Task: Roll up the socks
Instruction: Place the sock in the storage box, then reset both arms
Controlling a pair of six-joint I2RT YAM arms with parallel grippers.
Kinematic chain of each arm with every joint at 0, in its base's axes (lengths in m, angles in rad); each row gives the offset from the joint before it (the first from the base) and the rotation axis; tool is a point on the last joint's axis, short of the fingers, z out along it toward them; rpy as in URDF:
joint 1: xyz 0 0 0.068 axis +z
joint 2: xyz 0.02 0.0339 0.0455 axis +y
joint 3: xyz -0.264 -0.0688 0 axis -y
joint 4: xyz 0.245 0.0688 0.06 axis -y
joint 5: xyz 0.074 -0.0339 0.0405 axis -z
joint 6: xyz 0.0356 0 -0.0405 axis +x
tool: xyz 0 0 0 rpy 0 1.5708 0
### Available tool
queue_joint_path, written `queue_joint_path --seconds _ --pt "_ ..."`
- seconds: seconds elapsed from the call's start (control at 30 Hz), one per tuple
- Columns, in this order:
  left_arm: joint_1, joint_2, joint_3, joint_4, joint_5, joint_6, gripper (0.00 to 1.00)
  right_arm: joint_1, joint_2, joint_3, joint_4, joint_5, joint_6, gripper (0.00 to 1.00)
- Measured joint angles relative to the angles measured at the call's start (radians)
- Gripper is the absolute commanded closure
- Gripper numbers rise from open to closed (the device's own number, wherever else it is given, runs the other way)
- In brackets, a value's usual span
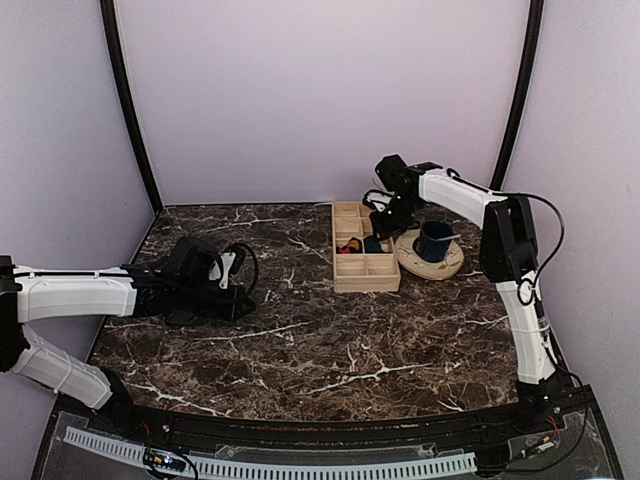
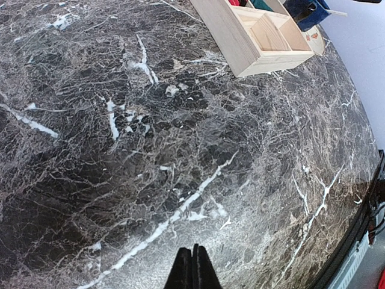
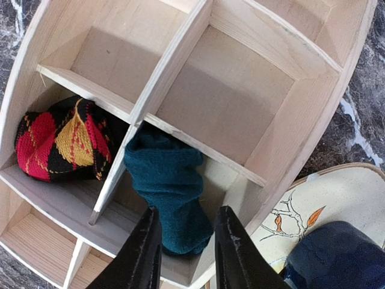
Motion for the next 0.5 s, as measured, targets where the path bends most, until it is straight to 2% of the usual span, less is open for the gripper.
queue_joint_path --seconds 0.17,0.33,0.5 --pt "0.000 0.000 0.000 0.000 -0.005 0.000 1.00 0.000 -0.010 -0.024 0.044 0.008 0.002 0.68" --pt "0.000 0.000 0.000 0.018 -0.045 0.008 1.00 0.015 -0.152 -0.246 0.163 0.033 0.009 0.59" --pt "0.000 -0.020 0.000 0.066 -0.140 0.038 0.92 0.072 -0.372 -0.479 0.325 0.089 0.018 0.50"
